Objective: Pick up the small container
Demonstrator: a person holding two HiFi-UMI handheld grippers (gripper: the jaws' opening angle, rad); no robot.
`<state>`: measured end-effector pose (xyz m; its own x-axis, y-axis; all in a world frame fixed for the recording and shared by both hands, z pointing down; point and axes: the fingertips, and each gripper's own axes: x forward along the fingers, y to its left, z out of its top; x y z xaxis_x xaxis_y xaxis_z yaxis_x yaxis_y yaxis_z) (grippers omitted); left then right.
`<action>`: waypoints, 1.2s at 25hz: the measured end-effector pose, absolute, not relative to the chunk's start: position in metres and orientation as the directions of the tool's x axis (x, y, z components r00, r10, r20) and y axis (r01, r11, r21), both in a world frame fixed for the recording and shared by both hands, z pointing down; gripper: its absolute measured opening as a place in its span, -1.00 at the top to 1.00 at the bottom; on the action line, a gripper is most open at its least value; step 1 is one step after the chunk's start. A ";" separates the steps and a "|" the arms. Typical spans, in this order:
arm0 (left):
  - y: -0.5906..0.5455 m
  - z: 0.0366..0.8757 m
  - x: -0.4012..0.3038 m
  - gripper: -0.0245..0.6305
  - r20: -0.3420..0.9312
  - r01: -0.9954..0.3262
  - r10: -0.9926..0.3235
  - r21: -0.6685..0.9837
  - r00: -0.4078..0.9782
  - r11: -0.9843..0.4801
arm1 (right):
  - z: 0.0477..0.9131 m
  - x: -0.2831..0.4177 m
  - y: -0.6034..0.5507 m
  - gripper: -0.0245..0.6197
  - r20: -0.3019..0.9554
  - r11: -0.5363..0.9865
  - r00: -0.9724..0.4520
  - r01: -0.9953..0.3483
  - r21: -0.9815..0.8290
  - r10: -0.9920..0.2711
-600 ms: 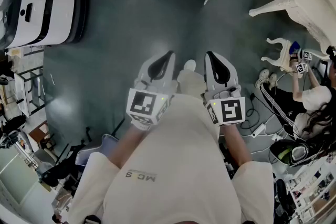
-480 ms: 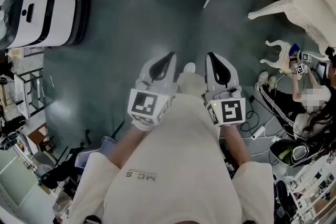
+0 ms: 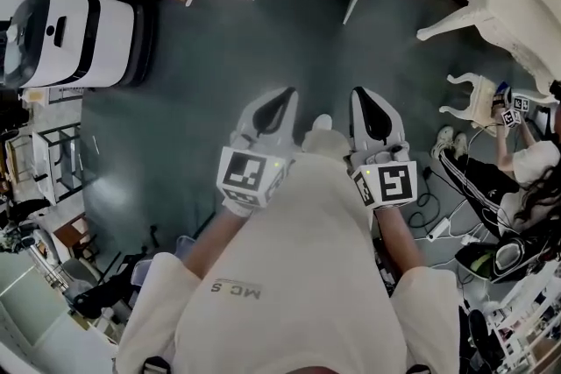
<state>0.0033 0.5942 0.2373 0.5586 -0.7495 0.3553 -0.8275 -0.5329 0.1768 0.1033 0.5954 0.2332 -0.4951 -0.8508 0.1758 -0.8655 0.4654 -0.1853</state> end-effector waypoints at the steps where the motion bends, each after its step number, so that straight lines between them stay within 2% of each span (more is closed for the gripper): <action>1: 0.592 0.238 0.006 0.93 0.353 -0.828 -0.751 0.173 0.557 -0.533 | 0.233 0.107 0.594 0.93 0.165 0.466 -0.497 -0.864 -0.194 -0.852; 16: 0.542 0.258 0.025 0.93 0.404 -0.845 -0.746 0.169 0.529 -0.508 | 0.266 0.141 0.546 0.93 0.208 0.444 -0.492 -0.863 -0.239 -0.845; 23: 0.443 0.281 -0.001 0.92 0.400 -0.844 -0.743 0.247 0.536 -0.476 | 0.277 0.114 0.447 0.93 0.234 0.444 -0.489 -0.869 -0.220 -0.841; 30: 0.286 0.282 -0.049 0.93 0.398 -0.819 -0.716 0.265 0.573 -0.509 | 0.279 0.057 0.289 0.93 0.260 0.430 -0.477 -0.876 -0.217 -0.840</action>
<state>-0.0492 0.2865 0.2821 0.5733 -0.7160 0.3983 -0.8193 -0.5086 0.2649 0.0568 0.2889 0.2787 -0.4767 -0.8397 0.2601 -0.8762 0.4302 -0.2172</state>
